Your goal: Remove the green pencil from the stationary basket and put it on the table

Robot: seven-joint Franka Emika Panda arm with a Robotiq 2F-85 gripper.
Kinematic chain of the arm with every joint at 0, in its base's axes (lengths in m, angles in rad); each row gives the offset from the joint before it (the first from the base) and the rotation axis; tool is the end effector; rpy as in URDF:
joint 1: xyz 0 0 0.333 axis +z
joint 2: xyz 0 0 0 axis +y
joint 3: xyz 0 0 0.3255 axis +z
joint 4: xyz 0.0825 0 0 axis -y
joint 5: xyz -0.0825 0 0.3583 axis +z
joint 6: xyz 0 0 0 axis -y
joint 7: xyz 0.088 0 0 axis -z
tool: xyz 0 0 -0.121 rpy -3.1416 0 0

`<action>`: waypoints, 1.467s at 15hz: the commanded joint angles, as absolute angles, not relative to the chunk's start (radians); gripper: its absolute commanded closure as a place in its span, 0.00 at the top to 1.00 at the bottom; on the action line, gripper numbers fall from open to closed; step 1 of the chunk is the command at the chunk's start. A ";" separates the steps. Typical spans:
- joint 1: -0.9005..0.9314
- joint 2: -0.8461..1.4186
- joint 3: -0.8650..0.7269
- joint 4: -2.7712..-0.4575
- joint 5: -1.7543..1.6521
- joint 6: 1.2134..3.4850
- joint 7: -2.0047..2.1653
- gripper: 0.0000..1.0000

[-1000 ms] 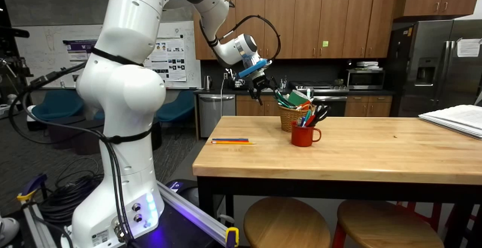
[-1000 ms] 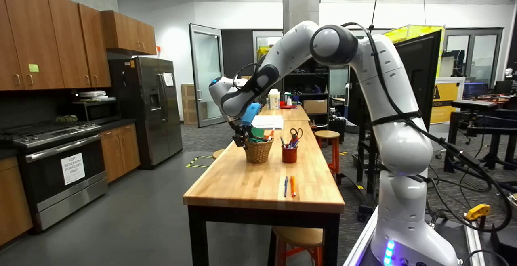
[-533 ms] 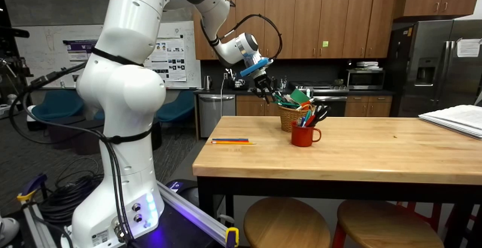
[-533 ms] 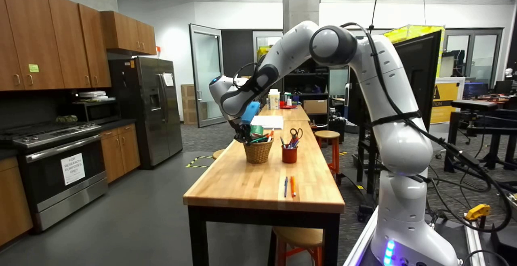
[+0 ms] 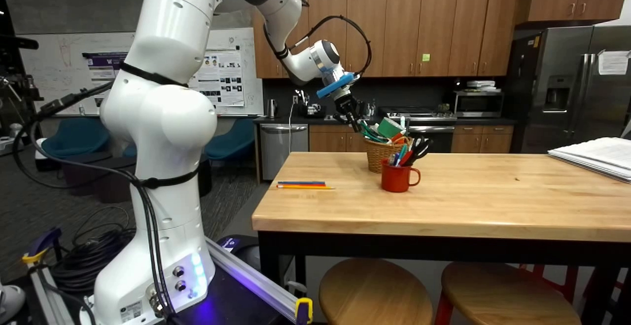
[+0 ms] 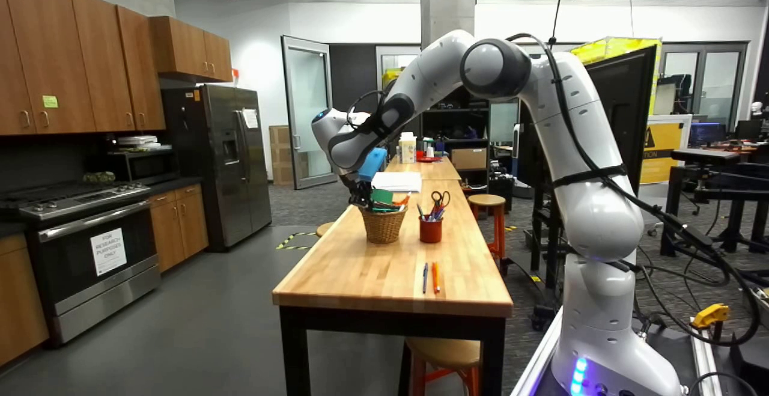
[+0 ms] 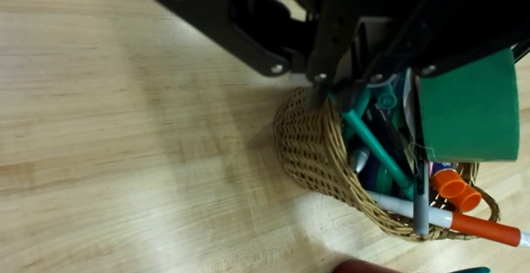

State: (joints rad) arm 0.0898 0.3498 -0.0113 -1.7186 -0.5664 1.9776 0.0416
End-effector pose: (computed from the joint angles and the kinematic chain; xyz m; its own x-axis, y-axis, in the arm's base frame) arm 0.6269 0.0089 0.3941 0.9592 0.2532 -0.1259 0.2823 -0.8304 0.4805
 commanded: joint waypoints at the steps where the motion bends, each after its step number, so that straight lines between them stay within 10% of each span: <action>1: 0.090 0.342 -0.014 -1.714 -0.569 1.977 0.029 0.03; 22: 0.160 -0.005 0.079 -1.938 -0.595 1.931 0.280 0.02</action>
